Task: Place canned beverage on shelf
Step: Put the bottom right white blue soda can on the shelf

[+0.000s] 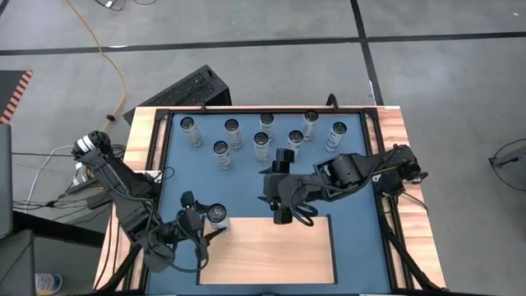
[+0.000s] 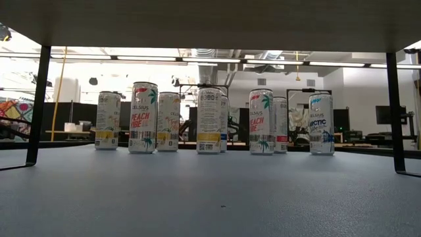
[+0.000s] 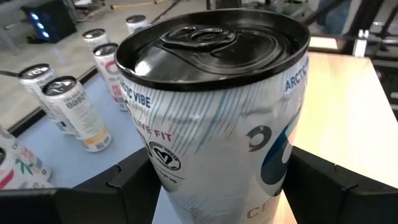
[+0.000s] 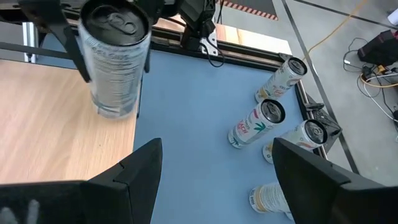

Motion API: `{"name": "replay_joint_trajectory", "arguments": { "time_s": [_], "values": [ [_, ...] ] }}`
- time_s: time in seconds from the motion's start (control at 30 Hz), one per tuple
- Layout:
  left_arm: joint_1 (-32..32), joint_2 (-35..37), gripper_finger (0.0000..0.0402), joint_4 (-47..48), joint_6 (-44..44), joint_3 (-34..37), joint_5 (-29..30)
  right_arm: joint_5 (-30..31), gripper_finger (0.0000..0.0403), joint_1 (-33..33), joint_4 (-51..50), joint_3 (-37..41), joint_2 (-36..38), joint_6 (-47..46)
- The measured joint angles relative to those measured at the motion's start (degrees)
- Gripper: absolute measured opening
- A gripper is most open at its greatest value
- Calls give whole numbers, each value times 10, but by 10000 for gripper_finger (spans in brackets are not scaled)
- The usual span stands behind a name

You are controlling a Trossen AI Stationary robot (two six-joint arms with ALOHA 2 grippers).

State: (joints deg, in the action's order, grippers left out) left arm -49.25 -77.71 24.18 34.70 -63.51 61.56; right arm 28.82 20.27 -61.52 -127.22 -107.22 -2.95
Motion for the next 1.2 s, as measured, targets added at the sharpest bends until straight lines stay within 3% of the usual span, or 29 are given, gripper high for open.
{"name": "replay_joint_trajectory", "arguments": {
  "time_s": [0.17,0.33,0.53,0.83,1.2],
  "values": [
    [-19,15,266,-3,-32,-24,-43,0,286,0,5,0,0,2],
    [-58,17,266,-51,-59,-28,-29,0,286,5,4,0,0,1],
    [-72,-19,266,-85,-16,-28,24,-2,286,19,5,0,0,0],
    [-75,-31,266,-94,52,-27,4,-2,286,34,8,0,0,-1],
    [-84,-48,266,-122,55,-27,-11,-2,286,37,12,0,0,-2]
  ]
}}
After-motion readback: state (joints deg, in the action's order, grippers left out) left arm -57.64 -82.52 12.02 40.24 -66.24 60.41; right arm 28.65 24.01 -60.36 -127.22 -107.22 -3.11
